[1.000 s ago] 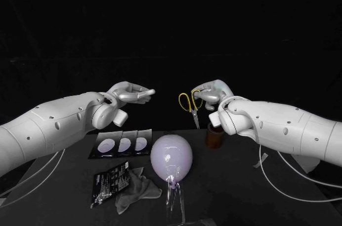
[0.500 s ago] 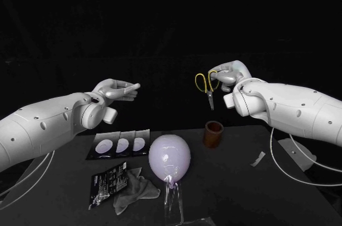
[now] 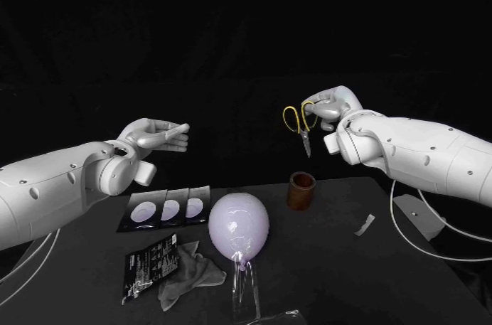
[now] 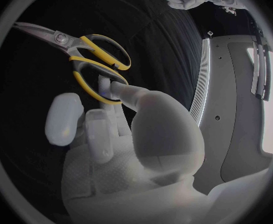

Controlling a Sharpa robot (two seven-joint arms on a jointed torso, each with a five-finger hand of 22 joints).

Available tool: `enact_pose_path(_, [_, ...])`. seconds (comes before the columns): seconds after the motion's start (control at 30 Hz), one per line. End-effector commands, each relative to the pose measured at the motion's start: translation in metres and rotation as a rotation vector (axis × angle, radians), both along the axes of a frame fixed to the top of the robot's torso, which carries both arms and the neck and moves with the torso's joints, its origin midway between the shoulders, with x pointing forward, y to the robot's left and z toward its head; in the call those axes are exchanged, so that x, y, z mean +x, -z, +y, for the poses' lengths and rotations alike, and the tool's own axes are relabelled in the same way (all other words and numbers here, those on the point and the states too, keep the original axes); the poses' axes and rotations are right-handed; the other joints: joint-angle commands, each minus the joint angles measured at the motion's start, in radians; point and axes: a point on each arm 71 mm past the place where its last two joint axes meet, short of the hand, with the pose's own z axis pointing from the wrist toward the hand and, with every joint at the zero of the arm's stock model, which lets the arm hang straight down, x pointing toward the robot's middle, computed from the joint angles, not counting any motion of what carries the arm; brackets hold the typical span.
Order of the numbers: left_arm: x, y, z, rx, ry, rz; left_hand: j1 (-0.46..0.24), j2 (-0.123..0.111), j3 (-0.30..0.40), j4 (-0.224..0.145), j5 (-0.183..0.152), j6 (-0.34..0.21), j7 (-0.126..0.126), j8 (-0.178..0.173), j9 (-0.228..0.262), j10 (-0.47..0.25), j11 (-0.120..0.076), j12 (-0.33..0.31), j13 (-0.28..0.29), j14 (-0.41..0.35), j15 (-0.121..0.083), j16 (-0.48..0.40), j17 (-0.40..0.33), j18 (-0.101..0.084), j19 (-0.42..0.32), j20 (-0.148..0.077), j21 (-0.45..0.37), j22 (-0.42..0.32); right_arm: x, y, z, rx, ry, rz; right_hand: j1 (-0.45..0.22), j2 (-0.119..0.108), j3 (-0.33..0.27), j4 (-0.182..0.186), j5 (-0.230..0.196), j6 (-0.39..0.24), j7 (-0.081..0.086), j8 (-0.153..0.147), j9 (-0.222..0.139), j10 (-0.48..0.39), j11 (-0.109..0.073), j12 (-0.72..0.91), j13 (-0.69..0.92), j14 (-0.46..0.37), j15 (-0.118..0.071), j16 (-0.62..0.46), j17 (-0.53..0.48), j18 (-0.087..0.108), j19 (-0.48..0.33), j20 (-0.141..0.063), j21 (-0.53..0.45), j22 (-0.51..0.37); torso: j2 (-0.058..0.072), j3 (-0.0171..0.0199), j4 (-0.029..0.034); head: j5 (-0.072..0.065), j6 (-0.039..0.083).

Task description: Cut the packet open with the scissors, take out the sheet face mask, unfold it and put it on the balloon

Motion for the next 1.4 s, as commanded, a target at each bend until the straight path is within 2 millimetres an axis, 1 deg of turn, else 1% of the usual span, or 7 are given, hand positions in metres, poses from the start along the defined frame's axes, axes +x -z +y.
enact_pose_path(0.03, [-0.002,-0.002,-0.001,-0.032,0.003,-0.021,0.002,0.007,0.006,-0.001,-0.003,0.008,0.052,0.003,-0.001,0.006,-0.001,0.004,-0.001,0.008,0.0,0.007,0.001,0.011,0.008,0.001,0.006,-0.001,0.0,0.006,-0.001,-0.033,-0.014,0.021,0.0,0.008,0.006,-0.001,0.006,0.0,-0.006,0.003,0.001,0.06,-0.051,-0.006,0.001,0.055,-0.008,0.006,0.0,-0.002,-0.003,-0.003,-0.003,0.15,0.001,-0.0007,0.0002,-0.002,-0.005])
enact_pose_path(0.17, [-0.004,0.001,-0.002,-0.037,0.009,-0.017,0.003,0.007,0.006,-0.001,-0.003,0.009,0.052,0.004,-0.002,0.007,-0.001,0.005,-0.001,0.009,0.0,0.007,0.001,0.012,0.008,0.001,0.006,-0.001,-0.001,0.017,-0.002,-0.038,-0.011,0.044,0.0,0.008,0.006,-0.001,0.006,0.0,-0.006,0.003,0.001,0.06,-0.051,-0.006,0.001,0.055,-0.008,0.006,0.0,-0.002,-0.003,-0.003,-0.003,0.15,0.001,-0.0005,0.0001,-0.002,-0.007])
enact_pose_path(0.2, [-0.005,0.002,-0.002,-0.038,0.01,-0.016,0.003,0.007,0.006,-0.001,-0.003,0.009,0.052,0.004,-0.002,0.007,-0.001,0.005,-0.001,0.009,0.0,0.007,0.001,0.012,0.008,0.001,0.006,-0.001,-0.001,0.02,-0.003,-0.039,-0.011,0.049,0.0,0.008,0.006,-0.001,0.006,0.0,-0.006,0.003,0.001,0.06,-0.051,-0.006,0.001,0.055,-0.008,0.006,0.0,-0.002,-0.003,-0.003,-0.003,0.15,0.001,-0.0005,0.0004,-0.002,-0.011])
enact_pose_path(0.37, [-0.007,0.004,-0.003,-0.044,0.015,-0.014,0.007,0.009,0.007,-0.002,-0.003,0.012,0.052,0.005,-0.002,0.011,-0.001,0.006,0.0,0.013,-0.001,0.009,0.001,0.012,0.011,0.001,0.007,-0.001,-0.002,0.034,-0.002,-0.042,-0.014,0.073,-0.001,0.008,0.007,-0.002,0.005,-0.001,-0.006,0.003,0.002,0.06,-0.051,-0.007,0.002,0.055,-0.008,0.005,-0.002,-0.001,-0.003,-0.003,-0.006,0.15,0.001,0.0,0.0003,-0.004,-0.017])
enact_pose_path(0.67, [-0.01,0.005,-0.002,-0.052,0.02,-0.014,0.011,0.011,0.007,-0.002,-0.003,0.015,0.051,0.006,-0.003,0.015,-0.002,0.007,0.0,0.016,-0.002,0.011,0.001,0.012,0.013,0.0,0.007,-0.002,-0.003,0.061,0.003,-0.038,-0.008,0.099,-0.004,0.009,0.008,-0.002,0.005,-0.002,-0.005,0.004,0.003,0.059,-0.05,-0.008,0.002,0.054,-0.007,0.005,-0.004,-0.001,-0.005,-0.003,-0.009,0.149,0.001,0.0007,0.0007,0.0,-0.022])
enact_pose_path(1.07, [-0.012,0.006,-0.004,-0.063,0.031,-0.011,0.015,0.014,0.008,-0.002,-0.003,0.017,0.051,0.006,-0.003,0.018,-0.003,0.007,0.0,0.018,-0.003,0.013,0.001,0.012,0.015,0.0,0.008,-0.002,-0.001,0.076,0.01,-0.027,-0.003,0.107,-0.016,0.016,0.013,-0.002,0.005,-0.019,0.001,0.003,0.011,0.043,-0.044,-0.021,0.001,0.054,-0.003,0.005,-0.004,0.0,-0.008,-0.001,-0.016,0.149,0.001,-0.0018,0.0015,0.003,-0.029])
enact_pose_path(1.4, [-0.013,0.008,-0.005,-0.068,0.042,-0.003,0.015,0.015,0.008,-0.002,-0.003,0.018,0.051,0.006,-0.004,0.018,-0.003,0.007,0.0,0.018,-0.003,0.013,0.001,0.012,0.016,0.0,0.008,-0.002,-0.002,0.088,0.012,-0.016,-0.019,0.136,-0.024,0.018,0.011,-0.007,0.005,-0.041,0.009,-0.001,0.018,0.018,-0.036,-0.038,-0.002,0.052,0.004,0.002,-0.012,0.003,-0.017,0.004,-0.037,0.145,0.001,0.0,-0.0002,0.007,-0.033])
